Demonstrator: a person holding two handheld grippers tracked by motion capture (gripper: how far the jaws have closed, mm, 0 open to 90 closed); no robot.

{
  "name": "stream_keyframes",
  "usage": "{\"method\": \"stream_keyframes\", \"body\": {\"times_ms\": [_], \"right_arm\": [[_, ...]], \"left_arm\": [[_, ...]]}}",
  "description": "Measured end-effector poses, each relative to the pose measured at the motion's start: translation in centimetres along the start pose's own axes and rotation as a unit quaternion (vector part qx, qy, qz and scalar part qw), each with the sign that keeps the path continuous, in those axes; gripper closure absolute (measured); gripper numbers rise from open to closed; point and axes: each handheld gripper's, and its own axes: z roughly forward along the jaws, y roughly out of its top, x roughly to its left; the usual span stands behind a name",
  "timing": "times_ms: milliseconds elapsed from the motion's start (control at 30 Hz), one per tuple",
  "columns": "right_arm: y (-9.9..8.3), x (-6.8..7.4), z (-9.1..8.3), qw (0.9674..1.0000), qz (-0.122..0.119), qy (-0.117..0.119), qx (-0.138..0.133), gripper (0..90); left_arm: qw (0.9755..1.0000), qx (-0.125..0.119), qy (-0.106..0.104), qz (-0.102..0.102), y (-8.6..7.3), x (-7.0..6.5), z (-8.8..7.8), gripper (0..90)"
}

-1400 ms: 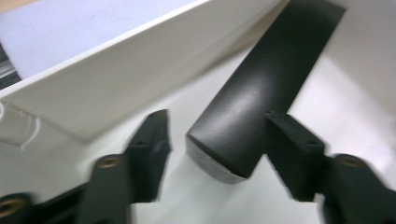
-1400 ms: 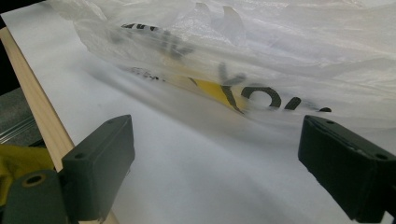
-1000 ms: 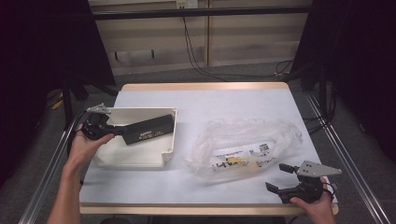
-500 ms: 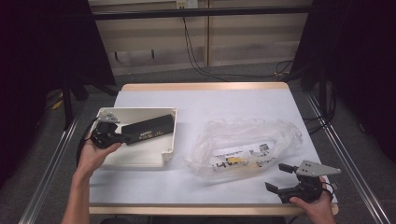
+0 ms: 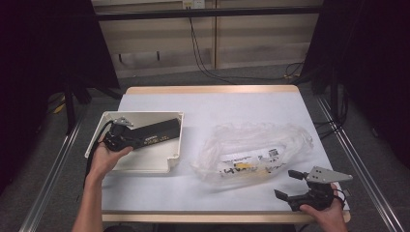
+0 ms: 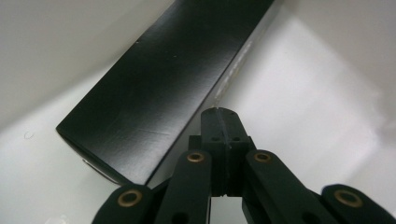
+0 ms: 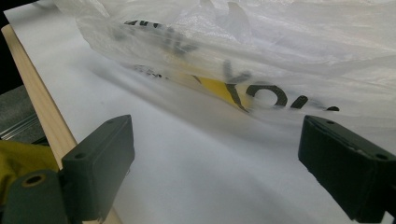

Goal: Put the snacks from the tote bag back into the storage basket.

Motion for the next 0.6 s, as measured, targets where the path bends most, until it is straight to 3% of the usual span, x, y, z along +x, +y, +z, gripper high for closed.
{"method": "stream_keyframes", "body": {"times_ms": [600], "right_arm": [[-0.2, -0.2, -0.2, 1.0, 0.006, -0.002, -0.002, 10.1]], "left_arm": [[0.9999, 0.0, 0.004, -0.014, 1.1, 0.1, 2.5, 90.0]]}}
